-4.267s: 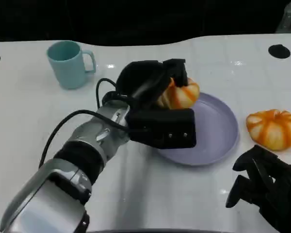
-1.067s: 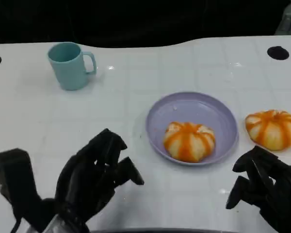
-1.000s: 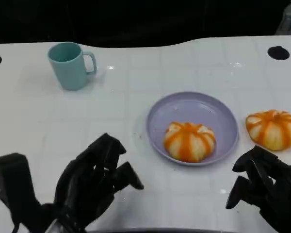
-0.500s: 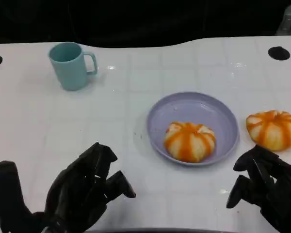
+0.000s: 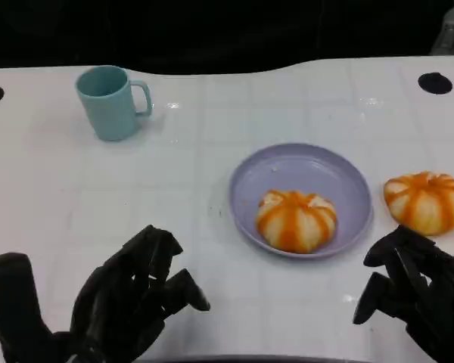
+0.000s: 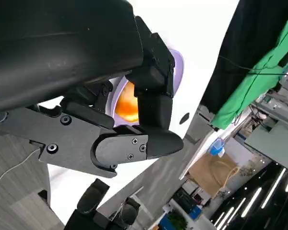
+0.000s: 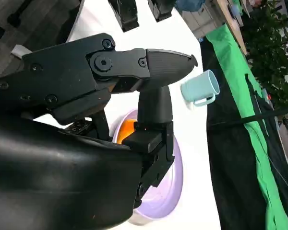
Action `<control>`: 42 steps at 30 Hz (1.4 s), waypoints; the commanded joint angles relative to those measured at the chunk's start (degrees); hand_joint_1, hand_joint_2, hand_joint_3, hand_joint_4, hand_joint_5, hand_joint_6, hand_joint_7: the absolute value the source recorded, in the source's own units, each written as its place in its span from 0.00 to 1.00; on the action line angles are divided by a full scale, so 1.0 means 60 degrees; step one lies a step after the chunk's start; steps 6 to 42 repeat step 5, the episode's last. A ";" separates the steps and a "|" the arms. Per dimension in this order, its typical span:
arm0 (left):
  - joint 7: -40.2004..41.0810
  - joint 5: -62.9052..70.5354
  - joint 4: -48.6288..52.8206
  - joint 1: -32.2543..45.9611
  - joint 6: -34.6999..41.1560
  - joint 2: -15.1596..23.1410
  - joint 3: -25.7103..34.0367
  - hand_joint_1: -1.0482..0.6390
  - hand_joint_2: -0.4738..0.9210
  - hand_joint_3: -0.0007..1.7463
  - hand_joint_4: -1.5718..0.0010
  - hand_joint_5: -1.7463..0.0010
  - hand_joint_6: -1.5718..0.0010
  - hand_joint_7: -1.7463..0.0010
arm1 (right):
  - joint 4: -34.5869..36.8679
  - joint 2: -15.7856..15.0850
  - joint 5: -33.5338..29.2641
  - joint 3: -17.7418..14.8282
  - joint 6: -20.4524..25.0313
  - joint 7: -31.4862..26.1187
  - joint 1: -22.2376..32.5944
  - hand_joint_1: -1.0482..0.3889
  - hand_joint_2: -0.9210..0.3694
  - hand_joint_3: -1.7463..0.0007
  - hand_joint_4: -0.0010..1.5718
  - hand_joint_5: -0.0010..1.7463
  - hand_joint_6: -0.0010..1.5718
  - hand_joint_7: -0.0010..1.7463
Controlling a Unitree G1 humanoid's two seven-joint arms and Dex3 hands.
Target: Grasp the bread from the table and place it into the plate.
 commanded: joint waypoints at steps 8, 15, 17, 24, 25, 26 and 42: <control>-0.0159 0.0016 0.0259 -0.0055 -0.0254 0.0137 0.0035 0.28 1.00 0.27 0.48 0.00 0.65 0.00 | 0.0065 -0.0102 -0.0036 0.0030 -0.0180 0.0083 -0.0006 0.42 0.00 0.79 0.41 1.00 0.31 0.92; -0.0159 0.0016 0.0259 -0.0055 -0.0254 0.0137 0.0035 0.28 1.00 0.27 0.48 0.00 0.65 0.00 | 0.0065 -0.0102 -0.0036 0.0030 -0.0180 0.0083 -0.0006 0.42 0.00 0.79 0.41 1.00 0.31 0.92; -0.0159 0.0016 0.0259 -0.0055 -0.0254 0.0137 0.0035 0.28 1.00 0.27 0.48 0.00 0.65 0.00 | 0.0065 -0.0102 -0.0036 0.0030 -0.0180 0.0083 -0.0006 0.42 0.00 0.79 0.41 1.00 0.31 0.92; -0.0159 0.0016 0.0259 -0.0055 -0.0254 0.0137 0.0035 0.28 1.00 0.27 0.48 0.00 0.65 0.00 | 0.0065 -0.0102 -0.0036 0.0030 -0.0180 0.0083 -0.0006 0.42 0.00 0.79 0.41 1.00 0.31 0.92; -0.0159 0.0016 0.0259 -0.0055 -0.0254 0.0137 0.0035 0.28 1.00 0.27 0.48 0.00 0.65 0.00 | 0.0065 -0.0102 -0.0036 0.0030 -0.0180 0.0083 -0.0006 0.42 0.00 0.79 0.41 1.00 0.31 0.92; -0.0159 0.0016 0.0259 -0.0055 -0.0254 0.0137 0.0035 0.28 1.00 0.27 0.48 0.00 0.65 0.00 | 0.0065 -0.0102 -0.0036 0.0030 -0.0180 0.0083 -0.0006 0.42 0.00 0.79 0.41 1.00 0.31 0.92; -0.0159 0.0016 0.0259 -0.0055 -0.0254 0.0137 0.0035 0.28 1.00 0.27 0.48 0.00 0.65 0.00 | 0.0065 -0.0102 -0.0036 0.0030 -0.0180 0.0083 -0.0006 0.42 0.00 0.79 0.41 1.00 0.31 0.92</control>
